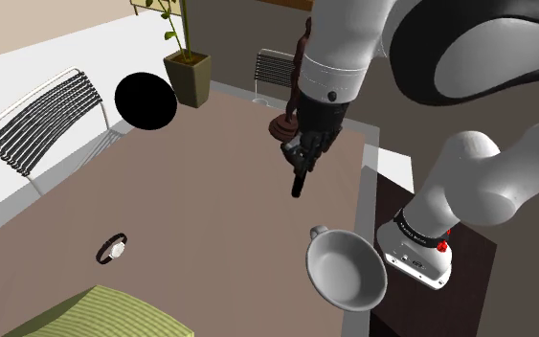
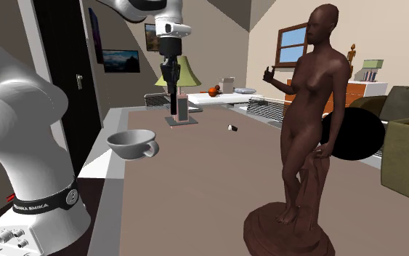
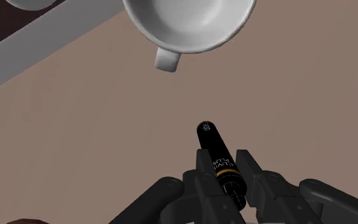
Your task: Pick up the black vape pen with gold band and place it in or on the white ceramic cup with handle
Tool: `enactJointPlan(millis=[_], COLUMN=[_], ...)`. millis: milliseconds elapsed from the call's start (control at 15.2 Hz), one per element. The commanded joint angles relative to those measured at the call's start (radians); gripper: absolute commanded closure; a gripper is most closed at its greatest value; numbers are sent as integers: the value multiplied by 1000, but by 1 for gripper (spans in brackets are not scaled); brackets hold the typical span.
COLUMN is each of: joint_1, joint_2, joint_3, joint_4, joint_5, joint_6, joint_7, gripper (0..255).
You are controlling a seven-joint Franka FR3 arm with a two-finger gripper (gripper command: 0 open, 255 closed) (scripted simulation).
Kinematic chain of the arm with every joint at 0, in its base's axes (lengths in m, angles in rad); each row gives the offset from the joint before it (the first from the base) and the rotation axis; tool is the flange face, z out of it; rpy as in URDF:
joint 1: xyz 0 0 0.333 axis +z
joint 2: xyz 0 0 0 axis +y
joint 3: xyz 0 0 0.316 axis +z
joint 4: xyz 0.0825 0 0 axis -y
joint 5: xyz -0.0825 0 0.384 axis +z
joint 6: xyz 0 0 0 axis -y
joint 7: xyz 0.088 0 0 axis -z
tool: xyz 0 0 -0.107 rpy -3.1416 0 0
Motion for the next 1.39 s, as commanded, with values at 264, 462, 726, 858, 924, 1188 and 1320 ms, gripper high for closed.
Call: enactJointPlan(millis=[264, 462, 726, 858, 924, 1188, 1320], joint_1=[93, 142, 206, 211, 213, 221, 225], joint_2=[-193, -277, -373, -376, -377, -379, -379], joint_3=[32, 56, 93, 103, 108, 129, 141], joint_4=[-94, -122, -141, -168, -181, -232, -257], joint_5=[82, 124, 179, 188, 193, 213, 224], joint_6=[-90, -140, -205, -182, -170, -120, -95], joint_7=[76, 127, 201, 199, 198, 195, 193], gripper=[255, 255, 255, 255, 255, 255, 255])
